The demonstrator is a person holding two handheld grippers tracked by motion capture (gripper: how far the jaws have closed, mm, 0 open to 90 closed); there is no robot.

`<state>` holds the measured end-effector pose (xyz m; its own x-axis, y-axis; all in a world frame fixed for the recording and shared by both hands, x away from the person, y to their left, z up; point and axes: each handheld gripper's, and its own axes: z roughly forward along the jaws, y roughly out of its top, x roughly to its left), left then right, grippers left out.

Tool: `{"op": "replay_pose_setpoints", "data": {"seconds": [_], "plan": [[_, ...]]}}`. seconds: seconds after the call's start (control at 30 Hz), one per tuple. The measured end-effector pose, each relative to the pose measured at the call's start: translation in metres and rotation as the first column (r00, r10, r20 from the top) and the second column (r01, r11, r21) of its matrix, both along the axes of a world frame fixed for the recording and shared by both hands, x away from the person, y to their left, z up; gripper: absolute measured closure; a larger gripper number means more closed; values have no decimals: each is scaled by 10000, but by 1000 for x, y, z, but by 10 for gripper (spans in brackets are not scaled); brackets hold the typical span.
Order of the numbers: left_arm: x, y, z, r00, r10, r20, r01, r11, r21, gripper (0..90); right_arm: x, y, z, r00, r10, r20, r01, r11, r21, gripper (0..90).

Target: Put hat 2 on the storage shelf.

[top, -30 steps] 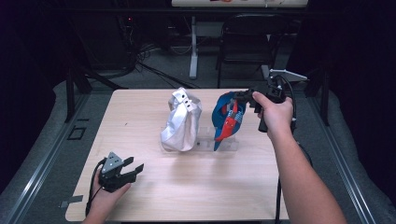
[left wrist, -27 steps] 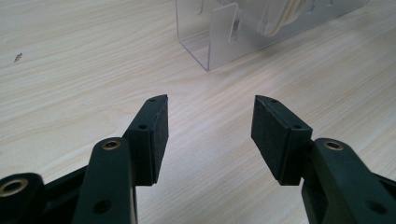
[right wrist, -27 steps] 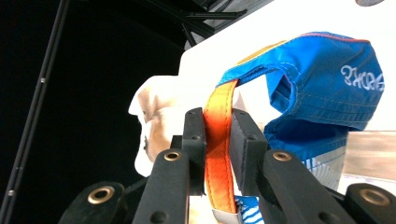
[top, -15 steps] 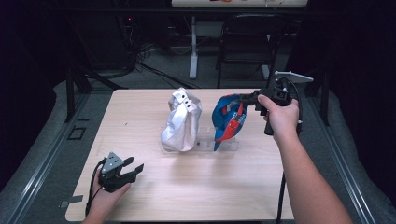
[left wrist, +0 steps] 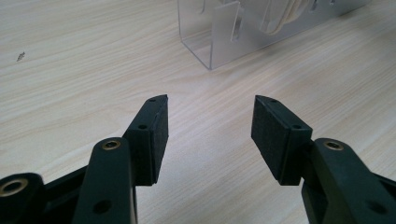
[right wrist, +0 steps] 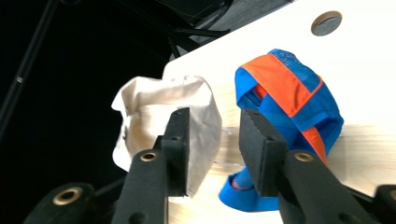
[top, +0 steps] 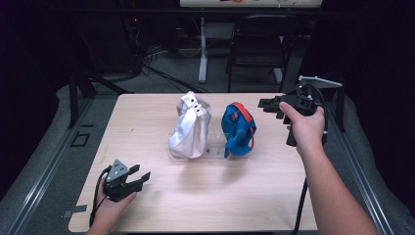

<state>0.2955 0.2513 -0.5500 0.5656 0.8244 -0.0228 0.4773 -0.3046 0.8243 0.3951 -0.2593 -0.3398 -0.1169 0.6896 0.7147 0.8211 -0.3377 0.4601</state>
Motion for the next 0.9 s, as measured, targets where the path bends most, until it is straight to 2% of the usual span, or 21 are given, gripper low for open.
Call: {"op": "replay_pose_setpoints", "data": {"seconds": [0.13,0.27,0.5,0.77,0.9], "plan": [[0,0,0,10000,28,-15,-28,10000,-24,471,-8,1,-4,9992,155,370,-128,9975,-697,548],[0,0,0,10000,55,-35,-55,10000,-9,471,-16,2,-12,9969,276,737,-187,9928,-1184,478],[1,1,-1,10000,41,-77,-41,10000,23,467,-34,4,-27,9899,594,1287,-340,9810,-1910,461],[1,2,-1,9998,58,-191,-57,10000,37,477,-54,4,-57,9868,810,1403,-478,9730,-2256,471],[1,2,-2,9995,103,-313,-105,9999,-62,478,-63,6,-75,9869,904,1333,-502,9591,-2787,496]]}}
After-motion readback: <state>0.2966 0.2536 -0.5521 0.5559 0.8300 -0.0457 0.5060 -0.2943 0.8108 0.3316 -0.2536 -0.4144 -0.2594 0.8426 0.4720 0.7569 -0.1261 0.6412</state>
